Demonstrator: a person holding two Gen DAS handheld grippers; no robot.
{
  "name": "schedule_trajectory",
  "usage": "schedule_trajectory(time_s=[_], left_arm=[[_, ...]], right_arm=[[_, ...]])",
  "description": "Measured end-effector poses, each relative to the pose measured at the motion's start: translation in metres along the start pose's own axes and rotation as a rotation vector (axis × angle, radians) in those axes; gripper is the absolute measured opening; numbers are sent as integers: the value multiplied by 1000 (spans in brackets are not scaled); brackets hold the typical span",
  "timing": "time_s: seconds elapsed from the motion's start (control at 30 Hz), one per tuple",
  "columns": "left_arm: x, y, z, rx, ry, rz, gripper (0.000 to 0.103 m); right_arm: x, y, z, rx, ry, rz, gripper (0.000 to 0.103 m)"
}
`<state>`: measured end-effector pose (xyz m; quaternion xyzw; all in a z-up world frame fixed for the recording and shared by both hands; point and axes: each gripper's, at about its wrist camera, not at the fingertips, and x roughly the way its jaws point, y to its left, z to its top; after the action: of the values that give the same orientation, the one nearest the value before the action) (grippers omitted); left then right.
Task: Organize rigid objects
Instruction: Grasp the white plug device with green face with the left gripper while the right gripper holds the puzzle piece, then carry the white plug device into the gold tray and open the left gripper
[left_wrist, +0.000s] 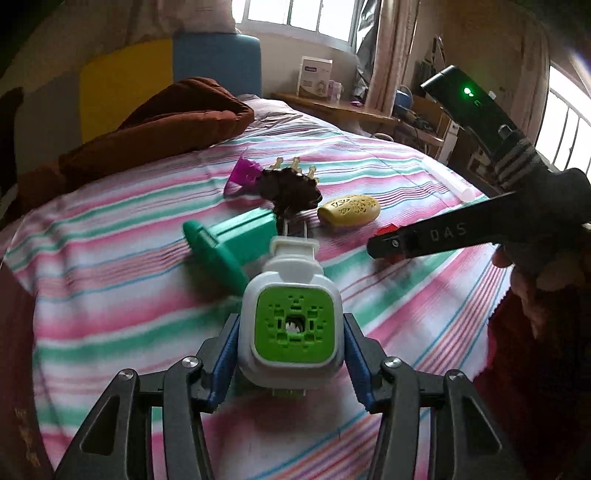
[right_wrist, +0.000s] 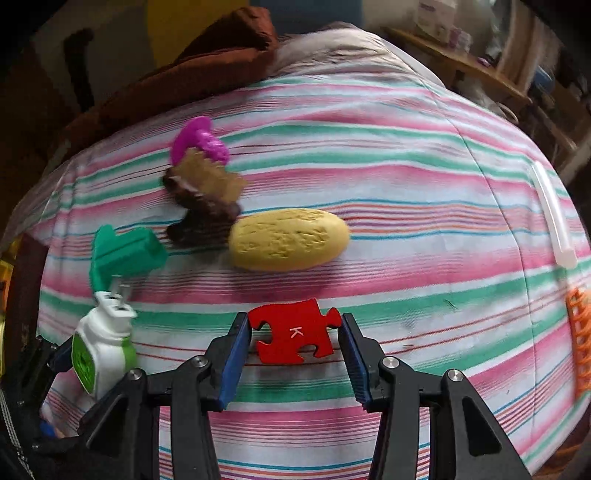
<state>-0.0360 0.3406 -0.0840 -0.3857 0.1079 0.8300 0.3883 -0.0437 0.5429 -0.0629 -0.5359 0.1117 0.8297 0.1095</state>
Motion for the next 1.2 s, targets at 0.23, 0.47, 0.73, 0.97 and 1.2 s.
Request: schedule_trajectory(time_s=[0.23, 0.47, 0.73, 0.97, 1.2], left_arm=[[-17, 6, -18, -44, -22, 3, 53], [-37, 15, -27, -106, -43, 18, 53], [-57, 14, -31, -108, -57, 7, 53], [-74, 17, -34, -132, -67, -30, 53], [-93, 27, -36, -177, -75, -60, 53]], right_arm=[[-8, 16, -5, -58, -33, -15, 49], [-4, 13, -3, -49, -28, -16, 49], [-3, 13, 1, -56, -41, -3, 49], [1, 11, 4, -51, -37, 9, 49], [3, 9, 5, -40, -36, 8, 49]])
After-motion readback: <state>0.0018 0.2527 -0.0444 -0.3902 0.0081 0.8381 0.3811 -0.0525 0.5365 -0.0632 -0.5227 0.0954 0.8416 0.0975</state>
